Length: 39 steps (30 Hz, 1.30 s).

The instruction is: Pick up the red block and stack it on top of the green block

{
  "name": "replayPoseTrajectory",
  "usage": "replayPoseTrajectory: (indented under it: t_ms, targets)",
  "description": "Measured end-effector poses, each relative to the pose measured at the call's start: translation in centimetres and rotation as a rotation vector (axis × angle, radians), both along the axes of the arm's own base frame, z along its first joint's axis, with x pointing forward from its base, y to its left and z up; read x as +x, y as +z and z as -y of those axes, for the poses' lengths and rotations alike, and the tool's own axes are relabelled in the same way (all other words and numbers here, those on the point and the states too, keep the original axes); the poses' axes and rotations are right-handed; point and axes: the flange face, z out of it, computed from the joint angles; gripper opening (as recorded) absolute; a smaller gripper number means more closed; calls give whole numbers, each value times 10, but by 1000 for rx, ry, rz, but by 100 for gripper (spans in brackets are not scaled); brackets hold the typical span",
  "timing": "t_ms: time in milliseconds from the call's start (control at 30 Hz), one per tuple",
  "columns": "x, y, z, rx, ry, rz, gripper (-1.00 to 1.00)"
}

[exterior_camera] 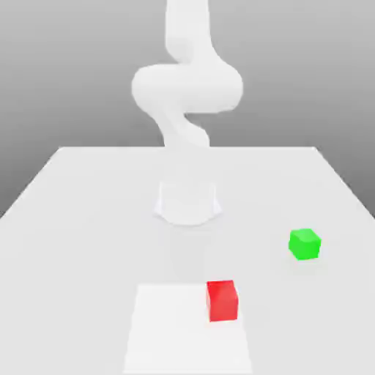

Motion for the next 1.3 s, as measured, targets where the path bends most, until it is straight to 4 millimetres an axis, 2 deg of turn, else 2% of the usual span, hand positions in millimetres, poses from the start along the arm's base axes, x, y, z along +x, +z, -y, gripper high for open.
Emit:
replayPoseTrajectory:
  t_ms: [133,267,400,533,767,1033,1100,1267,1300]
  targets:
    - [32,-60,-7,-111,162,-91,0]
    - [54,-120,-16,-209,328,-174,0]
    - [66,-181,-26,-298,501,-253,0]
    - [70,-243,-35,-378,683,-328,0]
    - [56,-346,-50,-494,1017,-444,0]
    - [11,-450,-60,-584,1425,-552,0]
    - [5,-472,-61,-592,1480,-563,0]
    - [3,-520,-59,-593,1491,-568,0]
    - [2,-528,-59,-593,1490,-568,-100]
